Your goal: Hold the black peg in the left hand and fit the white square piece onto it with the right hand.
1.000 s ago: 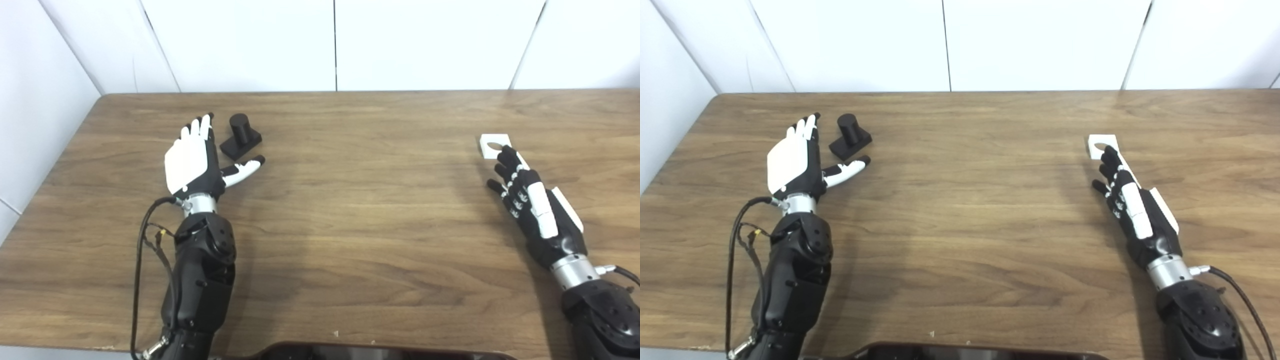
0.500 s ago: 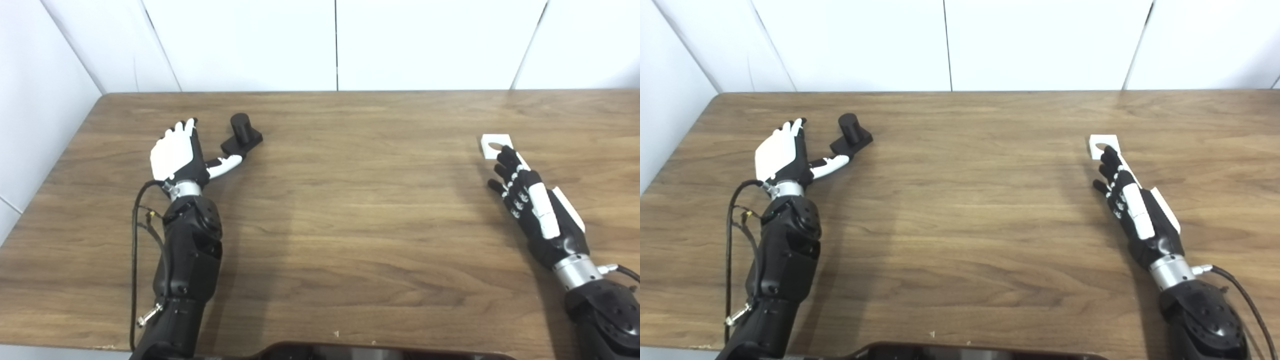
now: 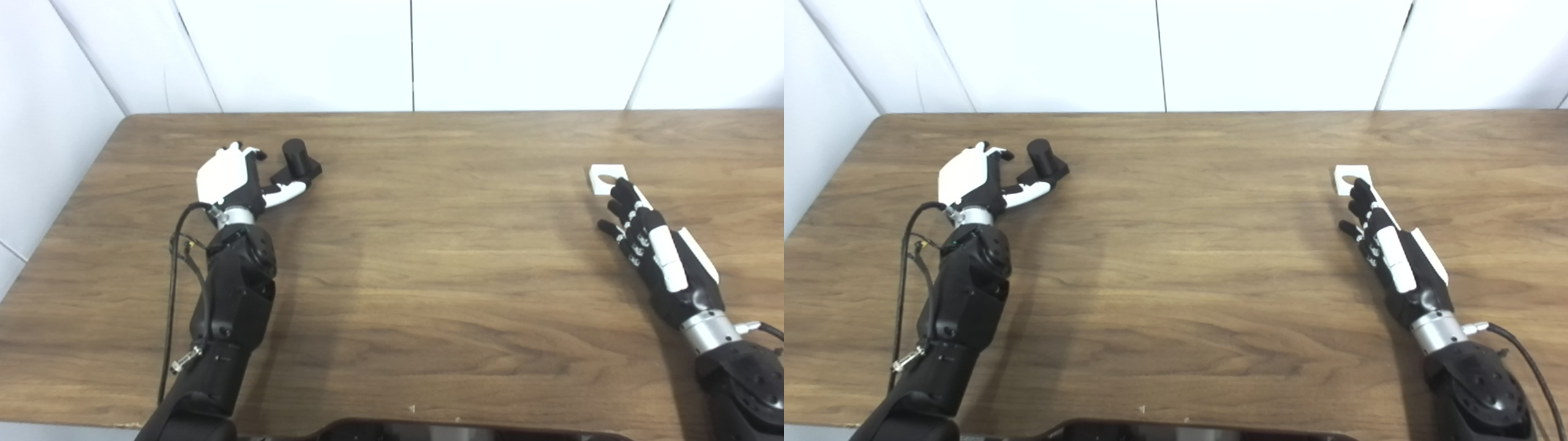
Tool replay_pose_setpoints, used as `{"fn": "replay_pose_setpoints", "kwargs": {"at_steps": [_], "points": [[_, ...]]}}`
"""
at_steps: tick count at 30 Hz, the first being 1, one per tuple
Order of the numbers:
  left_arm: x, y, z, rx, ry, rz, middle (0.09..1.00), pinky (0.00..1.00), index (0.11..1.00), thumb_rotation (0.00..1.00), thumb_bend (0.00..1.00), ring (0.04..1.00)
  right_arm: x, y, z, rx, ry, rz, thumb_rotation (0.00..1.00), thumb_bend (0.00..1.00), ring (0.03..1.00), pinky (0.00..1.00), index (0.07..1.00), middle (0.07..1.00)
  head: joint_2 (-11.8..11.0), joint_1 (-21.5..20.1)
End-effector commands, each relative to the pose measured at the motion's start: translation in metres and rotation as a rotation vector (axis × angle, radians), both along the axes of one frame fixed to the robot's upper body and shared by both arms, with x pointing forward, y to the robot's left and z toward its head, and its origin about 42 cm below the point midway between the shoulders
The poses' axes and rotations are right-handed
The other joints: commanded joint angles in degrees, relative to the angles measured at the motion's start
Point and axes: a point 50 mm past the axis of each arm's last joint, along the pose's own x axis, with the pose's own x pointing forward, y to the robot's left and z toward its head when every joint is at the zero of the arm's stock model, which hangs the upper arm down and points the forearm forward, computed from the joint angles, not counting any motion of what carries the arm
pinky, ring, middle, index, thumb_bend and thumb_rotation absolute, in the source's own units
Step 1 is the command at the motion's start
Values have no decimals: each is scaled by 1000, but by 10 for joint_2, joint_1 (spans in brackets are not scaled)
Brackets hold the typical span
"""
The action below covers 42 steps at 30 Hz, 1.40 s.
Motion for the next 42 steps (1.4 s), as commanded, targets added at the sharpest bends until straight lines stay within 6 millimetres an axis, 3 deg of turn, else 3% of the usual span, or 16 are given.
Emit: {"fn": "replay_pose_setpoints", "kwargs": {"at_steps": [1, 26, 34, 37, 42], "points": [[17, 2, 35, 20, -104, -14, 983, 984, 772, 578, 832, 1000, -5, -1, -12, -16, 42, -11, 956, 690, 1000, 921, 999, 997, 2, 0], [19, -7, 24, 49, -80, -43, 949, 981, 749, 460, 773, 1000, -7, -5, -7, -38, 18, 6, 961, 684, 1000, 926, 1000, 1000, 3, -1], [17, -6, 23, 36, -94, -30, 937, 982, 693, 339, 728, 1000, -7, -6, -7, -38, 24, 7, 961, 703, 1000, 922, 1000, 1000, 3, 1], [16, -7, 22, 27, -113, -26, 920, 975, 618, 259, 703, 1000, -7, -7, -7, -43, 23, 11, 961, 706, 1000, 923, 1000, 999, 3, 2], [15, -7, 21, 27, -140, -19, 898, 958, 620, 210, 679, 993, -7, -7, -7, -47, 24, 16, 967, 696, 999, 923, 1000, 998, 3, 4]]}}
